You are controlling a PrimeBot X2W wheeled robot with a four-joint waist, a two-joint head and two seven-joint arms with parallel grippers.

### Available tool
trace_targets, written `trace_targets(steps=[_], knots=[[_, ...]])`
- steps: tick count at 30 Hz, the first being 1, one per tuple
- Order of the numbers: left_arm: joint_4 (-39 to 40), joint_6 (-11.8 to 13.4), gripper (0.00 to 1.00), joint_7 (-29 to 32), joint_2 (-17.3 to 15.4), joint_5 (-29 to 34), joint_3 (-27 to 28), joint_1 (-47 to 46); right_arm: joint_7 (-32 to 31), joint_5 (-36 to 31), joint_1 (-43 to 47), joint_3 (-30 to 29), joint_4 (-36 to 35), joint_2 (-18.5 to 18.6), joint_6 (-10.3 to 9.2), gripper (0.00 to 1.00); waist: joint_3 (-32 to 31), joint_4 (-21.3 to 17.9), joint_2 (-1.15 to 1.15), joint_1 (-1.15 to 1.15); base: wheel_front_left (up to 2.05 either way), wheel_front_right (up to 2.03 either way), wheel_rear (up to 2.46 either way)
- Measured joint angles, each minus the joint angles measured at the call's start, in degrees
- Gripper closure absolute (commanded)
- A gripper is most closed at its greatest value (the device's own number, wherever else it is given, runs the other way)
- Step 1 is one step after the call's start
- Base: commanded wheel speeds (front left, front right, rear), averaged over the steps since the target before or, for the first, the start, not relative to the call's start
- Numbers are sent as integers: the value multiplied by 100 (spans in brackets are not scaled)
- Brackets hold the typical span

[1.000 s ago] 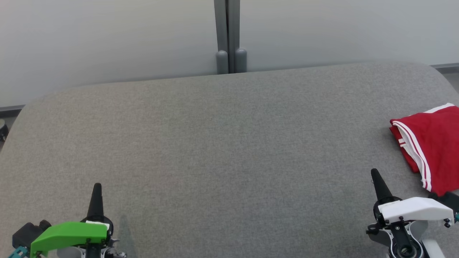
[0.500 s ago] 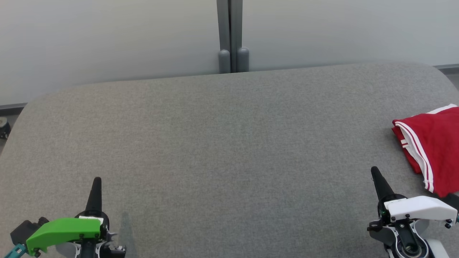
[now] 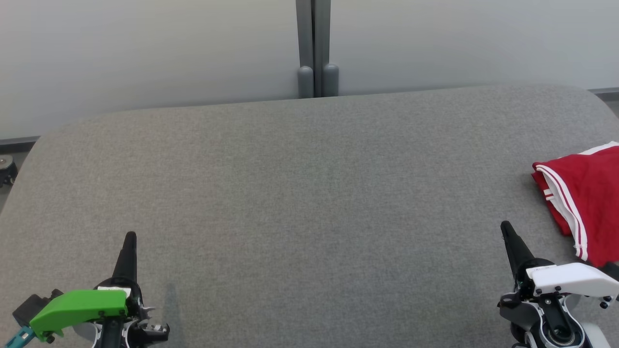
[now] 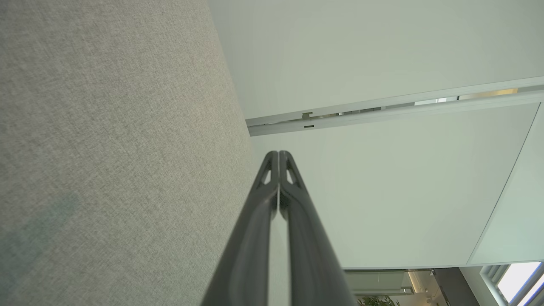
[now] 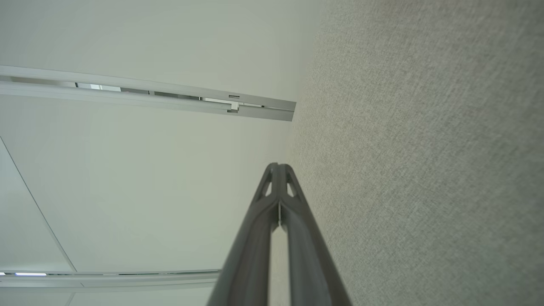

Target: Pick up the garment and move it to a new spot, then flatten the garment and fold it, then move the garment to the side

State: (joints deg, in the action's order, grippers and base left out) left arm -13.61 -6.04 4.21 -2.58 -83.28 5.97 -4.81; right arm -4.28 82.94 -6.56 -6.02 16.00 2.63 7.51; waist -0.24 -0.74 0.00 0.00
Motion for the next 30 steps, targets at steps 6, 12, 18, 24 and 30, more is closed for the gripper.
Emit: trace_targets(steps=[6,12,18,24,30], knots=[[26,1,100,74,-2,-255,16,-43,-69,269,-4,-19,-41,2,0,100,5,20,0,0,0,0,0],[51,1,100,127,-4,-491,33,-58,-126,510,-9,-34,-75,4,0,100,10,39,0,0,0,0,0],[73,5,100,186,-7,-710,51,-88,-186,736,-19,-49,-104,7,0,100,15,58,0,0,0,0,0],[94,7,100,232,-8,-898,63,-120,-234,931,-23,-62,-133,8,0,100,19,73,0,0,0,0,0],[96,7,100,234,-9,-898,64,-122,-234,931,-23,-64,-134,9,0,100,19,73,0,0,0,0,0]])
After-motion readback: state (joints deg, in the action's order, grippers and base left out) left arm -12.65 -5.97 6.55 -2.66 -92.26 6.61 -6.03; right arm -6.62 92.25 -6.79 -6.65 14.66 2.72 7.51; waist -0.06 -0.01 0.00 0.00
